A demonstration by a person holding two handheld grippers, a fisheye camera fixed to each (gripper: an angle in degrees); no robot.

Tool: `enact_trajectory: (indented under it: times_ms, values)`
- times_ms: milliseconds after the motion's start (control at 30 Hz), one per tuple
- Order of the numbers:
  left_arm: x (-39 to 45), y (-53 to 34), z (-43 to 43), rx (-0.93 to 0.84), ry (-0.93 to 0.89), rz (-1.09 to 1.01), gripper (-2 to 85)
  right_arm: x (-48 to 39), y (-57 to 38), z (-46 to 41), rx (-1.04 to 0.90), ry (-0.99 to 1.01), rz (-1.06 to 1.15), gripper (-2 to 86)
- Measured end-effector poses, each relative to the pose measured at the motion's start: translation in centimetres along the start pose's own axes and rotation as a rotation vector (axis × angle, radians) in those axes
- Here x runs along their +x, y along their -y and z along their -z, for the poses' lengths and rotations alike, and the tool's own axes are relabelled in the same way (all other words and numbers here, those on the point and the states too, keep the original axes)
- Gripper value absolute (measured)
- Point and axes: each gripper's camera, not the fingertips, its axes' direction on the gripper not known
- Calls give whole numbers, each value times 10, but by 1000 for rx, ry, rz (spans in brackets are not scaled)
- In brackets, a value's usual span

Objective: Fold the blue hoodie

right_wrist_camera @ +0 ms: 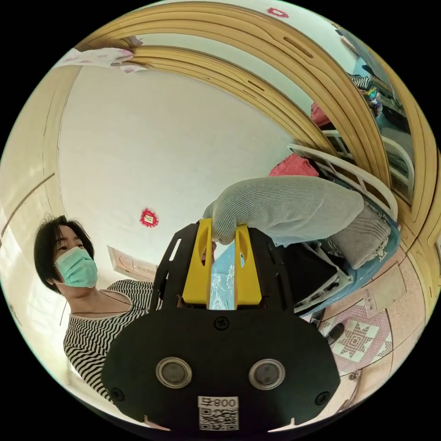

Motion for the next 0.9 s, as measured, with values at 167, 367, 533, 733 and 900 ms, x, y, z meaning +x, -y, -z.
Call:
enact_trajectory:
  times_ms: [167,367,533,733,900]
  values:
    - [-29,78,-37,115,121,-7,52,32,112,-17,-84,10,7,75]
    - [-62,134,-76,250,257,7,51,76,226,-51,-231,25,34,75]
    - [-103,158,-116,267,357,61,51,107,285,-69,-347,-40,39,75]
    - [-157,174,-163,255,430,214,53,146,326,-84,-469,-102,9,74]
    - [-180,198,-190,277,437,251,53,150,363,-93,-519,-128,30,73]
